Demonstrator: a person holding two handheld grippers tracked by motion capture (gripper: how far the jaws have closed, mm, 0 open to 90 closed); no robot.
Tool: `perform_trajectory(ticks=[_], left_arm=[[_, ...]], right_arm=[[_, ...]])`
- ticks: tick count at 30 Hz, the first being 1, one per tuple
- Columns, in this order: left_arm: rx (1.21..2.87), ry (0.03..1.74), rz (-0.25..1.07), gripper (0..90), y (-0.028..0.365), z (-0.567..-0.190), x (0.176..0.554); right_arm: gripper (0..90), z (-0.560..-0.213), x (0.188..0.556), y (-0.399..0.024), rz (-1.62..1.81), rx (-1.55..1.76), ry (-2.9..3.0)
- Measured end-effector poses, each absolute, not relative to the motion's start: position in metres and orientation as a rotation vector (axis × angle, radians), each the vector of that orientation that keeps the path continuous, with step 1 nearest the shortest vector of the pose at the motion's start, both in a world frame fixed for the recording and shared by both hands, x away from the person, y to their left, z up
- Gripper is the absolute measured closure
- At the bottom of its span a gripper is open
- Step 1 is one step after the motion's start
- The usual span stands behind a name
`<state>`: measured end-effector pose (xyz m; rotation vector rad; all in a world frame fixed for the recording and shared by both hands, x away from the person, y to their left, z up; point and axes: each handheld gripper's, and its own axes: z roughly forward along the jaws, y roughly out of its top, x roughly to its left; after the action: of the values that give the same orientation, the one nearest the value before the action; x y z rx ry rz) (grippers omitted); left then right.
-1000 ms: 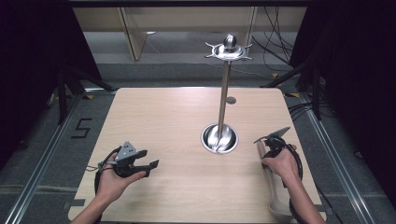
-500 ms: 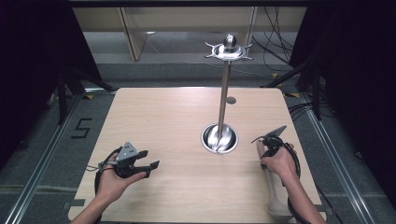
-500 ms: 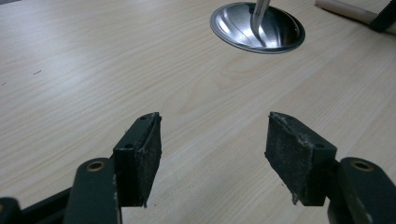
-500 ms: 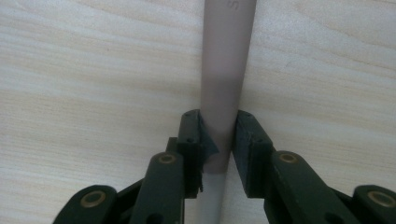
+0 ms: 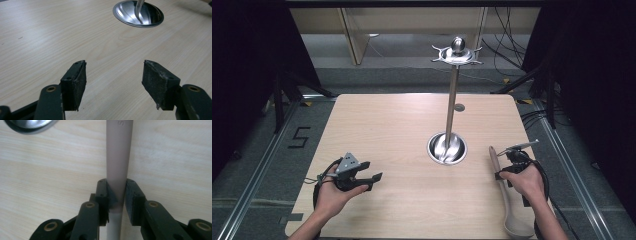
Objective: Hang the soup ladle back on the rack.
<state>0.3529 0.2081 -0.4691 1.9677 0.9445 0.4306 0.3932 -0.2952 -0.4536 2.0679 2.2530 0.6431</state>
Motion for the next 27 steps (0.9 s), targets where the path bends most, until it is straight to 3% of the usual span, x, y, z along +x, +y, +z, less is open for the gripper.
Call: perform_trajectory(ticks=[27], left_arm=[[1.986, 0.917, 0.415, 34.8, 0.207, -0.472, 0.355]], right_arm=[[74.9, -0.396, 0.331, -0.287, 1.267, 1.403, 2.217]])
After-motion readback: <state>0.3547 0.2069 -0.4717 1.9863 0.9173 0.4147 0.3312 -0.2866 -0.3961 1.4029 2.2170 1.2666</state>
